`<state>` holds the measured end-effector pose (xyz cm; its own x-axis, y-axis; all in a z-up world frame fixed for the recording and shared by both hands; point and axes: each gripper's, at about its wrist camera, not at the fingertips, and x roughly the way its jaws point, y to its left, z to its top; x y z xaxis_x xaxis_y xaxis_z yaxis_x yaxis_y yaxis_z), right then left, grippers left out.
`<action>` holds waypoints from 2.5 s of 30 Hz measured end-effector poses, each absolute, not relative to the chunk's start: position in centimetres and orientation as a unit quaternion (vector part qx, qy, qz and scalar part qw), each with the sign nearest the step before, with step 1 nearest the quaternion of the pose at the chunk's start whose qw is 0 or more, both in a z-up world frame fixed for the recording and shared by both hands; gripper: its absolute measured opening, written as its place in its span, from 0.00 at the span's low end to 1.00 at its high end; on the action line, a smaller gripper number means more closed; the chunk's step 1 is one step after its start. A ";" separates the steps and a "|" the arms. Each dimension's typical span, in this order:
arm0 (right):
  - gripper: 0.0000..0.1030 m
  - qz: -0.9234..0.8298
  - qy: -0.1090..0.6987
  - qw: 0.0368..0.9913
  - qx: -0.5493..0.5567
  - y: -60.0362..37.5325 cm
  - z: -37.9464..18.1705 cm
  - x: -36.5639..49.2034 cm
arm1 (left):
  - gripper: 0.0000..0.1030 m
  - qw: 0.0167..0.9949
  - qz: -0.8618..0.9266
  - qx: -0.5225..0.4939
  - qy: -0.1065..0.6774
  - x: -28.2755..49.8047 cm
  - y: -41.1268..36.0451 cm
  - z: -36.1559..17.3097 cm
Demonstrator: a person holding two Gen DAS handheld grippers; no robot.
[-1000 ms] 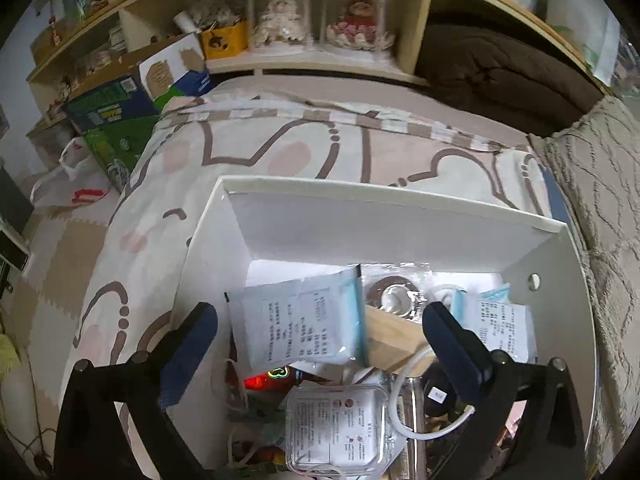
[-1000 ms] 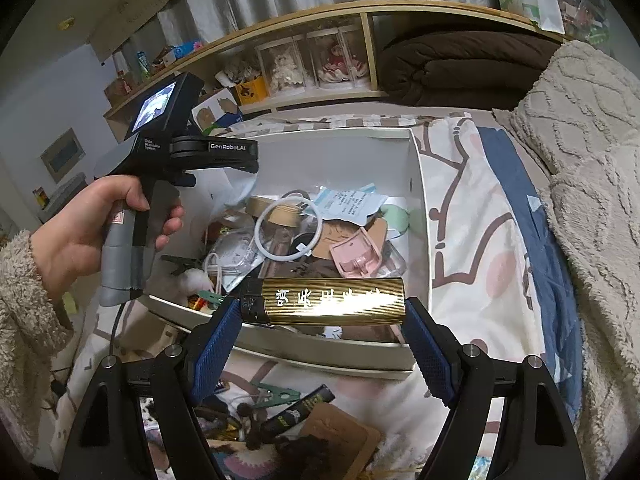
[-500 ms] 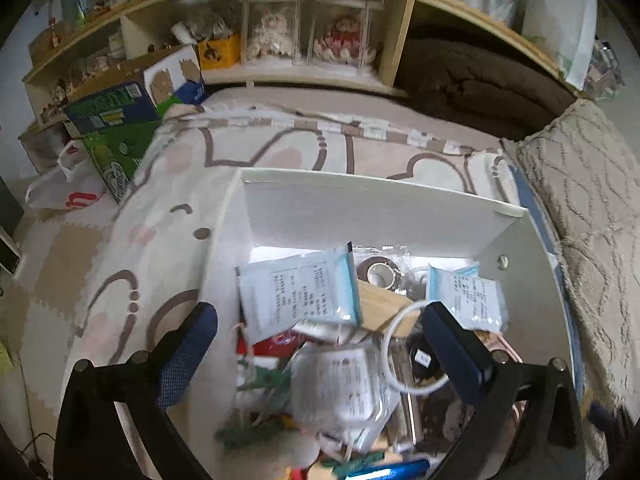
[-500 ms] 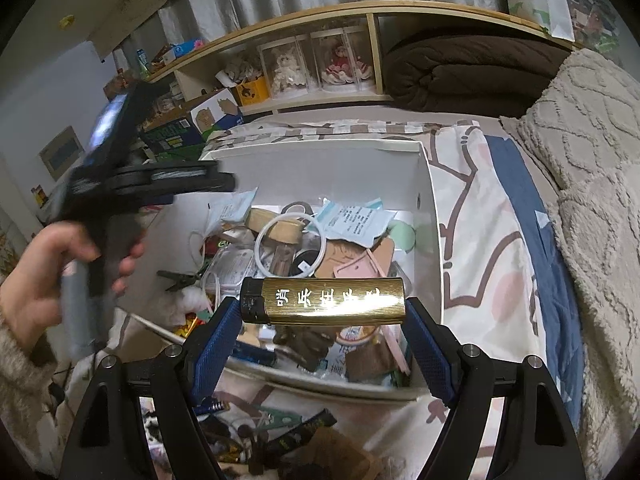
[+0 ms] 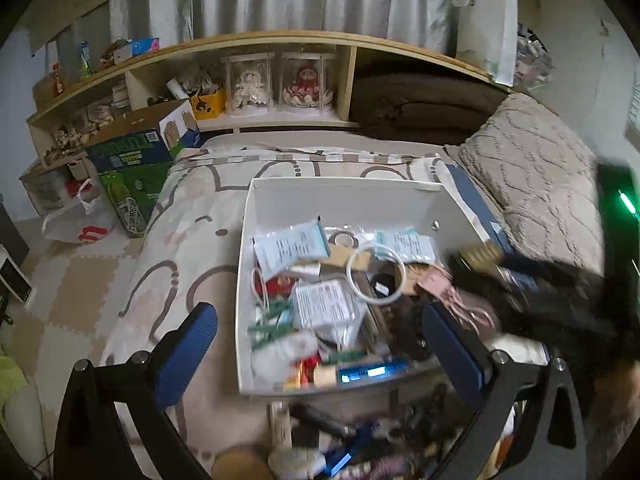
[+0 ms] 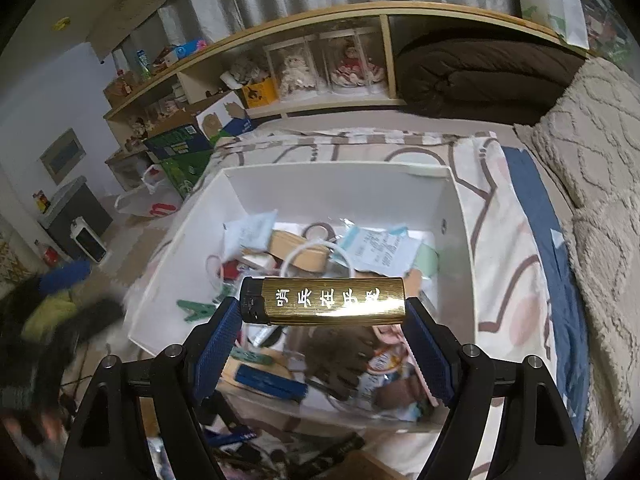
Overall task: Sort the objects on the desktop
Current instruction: 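Lower the gold bar into the white box and open the right tool, then withdraw both tools from the white box back toward the item pile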
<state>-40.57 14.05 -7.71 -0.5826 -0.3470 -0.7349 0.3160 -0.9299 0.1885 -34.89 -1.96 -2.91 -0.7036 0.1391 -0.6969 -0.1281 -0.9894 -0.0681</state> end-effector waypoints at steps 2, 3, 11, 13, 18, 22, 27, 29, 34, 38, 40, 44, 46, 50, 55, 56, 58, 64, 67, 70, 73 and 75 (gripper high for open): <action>0.79 -0.889 -0.014 0.188 0.418 13.3 -7.4 -41.0 | 1.00 0.067 0.928 -0.366 -0.002 -32.8 -1.9 -2.6; 0.79 -0.888 -0.011 0.189 0.419 12.9 -7.2 -41.2 | 1.00 0.066 0.931 -0.360 -0.003 -31.6 -1.9 -2.6; 0.79 -0.880 -0.003 0.186 0.437 10.8 -7.0 -44.0 | 1.00 0.045 0.938 -0.340 -0.056 -26.5 -4.9 -3.7; 0.79 -0.877 -0.006 0.180 0.446 10.5 -7.4 -45.0 | 1.00 0.039 0.941 -0.329 -0.066 -26.2 -5.9 -4.0; 0.79 -0.863 -0.026 0.155 0.480 9.7 -9.1 -48.0 | 1.00 0.018 0.949 -0.303 -0.081 -26.8 -7.7 -4.6; 0.79 -0.852 -0.034 0.140 0.503 8.3 -10.7 -50.1 | 1.00 0.015 0.951 -0.298 -0.085 -27.4 -8.5 -5.5; 0.79 -0.840 -0.026 0.127 0.527 5.0 -12.8 -52.6 | 1.00 0.014 0.950 -0.295 -0.097 -27.6 -10.2 -6.6; 0.79 -0.833 -0.020 0.135 0.536 3.5 -13.4 -53.3 | 1.00 0.016 0.948 -0.297 -0.112 -27.8 -11.1 -6.9; 0.79 -0.817 -0.026 0.117 0.565 1.5 -15.3 -55.1 | 1.00 0.023 0.939 -0.300 -0.166 -28.1 -13.6 -7.6; 0.79 -0.815 -0.021 0.091 0.572 1.2 -16.7 -56.3 | 1.00 0.005 0.936 -0.292 -0.195 -27.9 -15.5 -7.9; 0.79 -0.805 -0.028 0.074 0.588 1.6 -17.8 -57.0 | 1.00 -0.005 0.937 -0.290 -0.196 -27.8 -16.0 -8.0; 0.79 -0.794 -0.052 0.050 0.604 2.7 -19.0 -57.8 | 1.00 -0.007 0.933 -0.293 -0.208 -27.8 -16.7 -8.5; 0.79 -0.791 -0.057 0.046 0.608 3.1 -19.2 -57.8 | 1.00 -0.005 0.933 -0.294 -0.205 -27.9 -16.9 -8.6; 0.79 -0.809 -0.051 0.066 0.582 3.1 -17.9 -57.3 | 1.00 -0.005 0.935 -0.294 -0.197 -27.9 -16.6 -8.6; 0.86 -0.823 -0.064 0.049 0.563 3.8 -16.1 -56.9 | 1.00 -0.003 0.940 -0.291 -0.179 -27.8 -16.0 -8.1; 0.87 -0.824 -0.065 0.049 0.561 4.0 -15.8 -56.7 | 1.00 -0.002 0.941 -0.291 -0.176 -27.8 -15.9 -8.1; 0.97 -0.824 -0.066 0.061 0.560 4.3 -15.3 -56.1 | 1.00 -0.001 0.942 -0.291 -0.168 -27.7 -15.6 -8.0; 0.99 -0.842 -0.036 0.112 0.527 4.7 -12.5 -52.4 | 1.00 0.003 0.942 -0.298 -0.156 -27.6 -15.1 -7.8; 1.00 -0.869 -0.015 0.150 0.472 4.8 -10.2 -49.1 | 1.00 0.000 0.941 -0.305 -0.146 -27.6 -14.8 -7.6; 1.00 -0.878 -0.004 0.166 0.450 5.2 -9.0 -46.0 | 1.00 -0.001 0.942 -0.306 -0.139 -27.5 -14.5 -7.2; 1.00 -0.883 -0.011 0.177 0.435 6.0 -8.3 -43.5 | 1.00 -0.002 0.943 -0.304 -0.134 -27.2 -14.2 -6.8; 1.00 -0.883 -0.007 0.183 0.433 6.3 -8.1 -42.3 | 1.00 -0.001 0.944 -0.303 -0.130 -27.0 -13.8 -6.4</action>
